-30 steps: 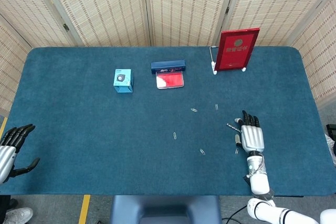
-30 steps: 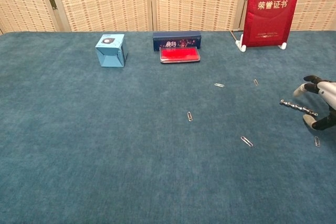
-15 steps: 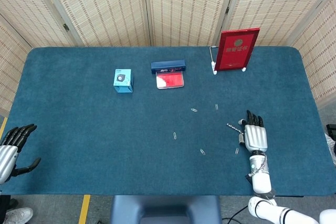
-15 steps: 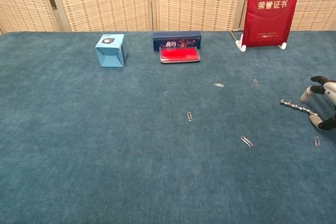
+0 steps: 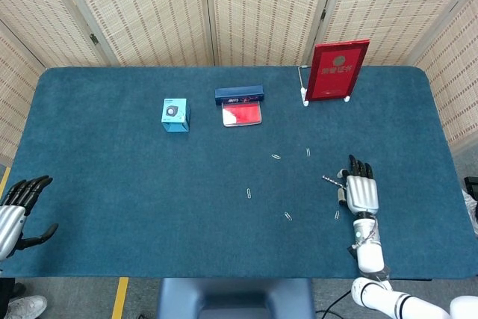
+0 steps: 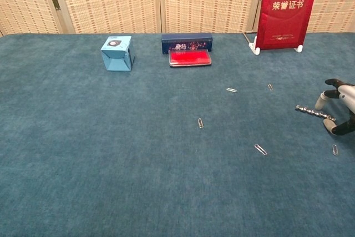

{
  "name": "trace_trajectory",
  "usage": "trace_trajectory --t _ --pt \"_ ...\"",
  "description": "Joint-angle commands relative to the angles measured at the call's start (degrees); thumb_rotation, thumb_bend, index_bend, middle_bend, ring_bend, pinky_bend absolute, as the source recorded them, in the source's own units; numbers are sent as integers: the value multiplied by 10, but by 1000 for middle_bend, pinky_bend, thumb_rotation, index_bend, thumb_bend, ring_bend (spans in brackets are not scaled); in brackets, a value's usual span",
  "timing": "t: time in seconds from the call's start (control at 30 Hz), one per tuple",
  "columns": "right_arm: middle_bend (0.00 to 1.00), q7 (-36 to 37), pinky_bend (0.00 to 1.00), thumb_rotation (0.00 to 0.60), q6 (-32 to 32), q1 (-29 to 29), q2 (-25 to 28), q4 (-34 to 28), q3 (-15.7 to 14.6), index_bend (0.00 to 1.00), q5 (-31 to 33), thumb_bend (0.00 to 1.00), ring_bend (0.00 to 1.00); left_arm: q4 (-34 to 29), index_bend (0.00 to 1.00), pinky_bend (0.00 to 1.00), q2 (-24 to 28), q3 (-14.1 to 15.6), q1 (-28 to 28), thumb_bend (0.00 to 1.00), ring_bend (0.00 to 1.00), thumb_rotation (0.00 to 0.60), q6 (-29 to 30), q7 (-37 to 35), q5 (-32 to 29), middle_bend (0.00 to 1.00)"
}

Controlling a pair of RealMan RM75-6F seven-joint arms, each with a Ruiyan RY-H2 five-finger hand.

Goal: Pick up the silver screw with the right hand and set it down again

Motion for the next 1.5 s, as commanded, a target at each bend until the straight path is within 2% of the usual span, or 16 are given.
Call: trace_trajectory --t 0.03,0.27,0.53,1.13,1.37,1.5 --pt "0 11 0 600 -1 0 -1 1 -1 384 -6 499 0 0 0 42 0 0 0 358 98 600 0 -1 -1 104" --pt "0 21 0 600 8 -2 -5 9 -1 478 -16 499 0 2 0 44 0 -1 -2 358 98 600 -4 -2 -3 104" --pt "0 30 0 600 22 -6 -11 18 0 528 -26 499 0 2 0 44 -1 -1 -3 358 98 600 -7 1 -4 104" --pt "0 18 0 600 21 -10 -16 23 0 549 -25 499 0 0 0 45 -2 -1 -5 358 99 600 -12 5 -9 104" --pt "66 35 0 600 49 -13 -26 33 9 689 -38 499 34 0 0 45 -2 -1 -5 358 99 600 -11 7 -8 104" --pt "84 45 0 600 64 -16 -25 31 13 711 -49 499 43 0 0 45 -3 -1 -4 358 98 600 -10 7 -7 104"
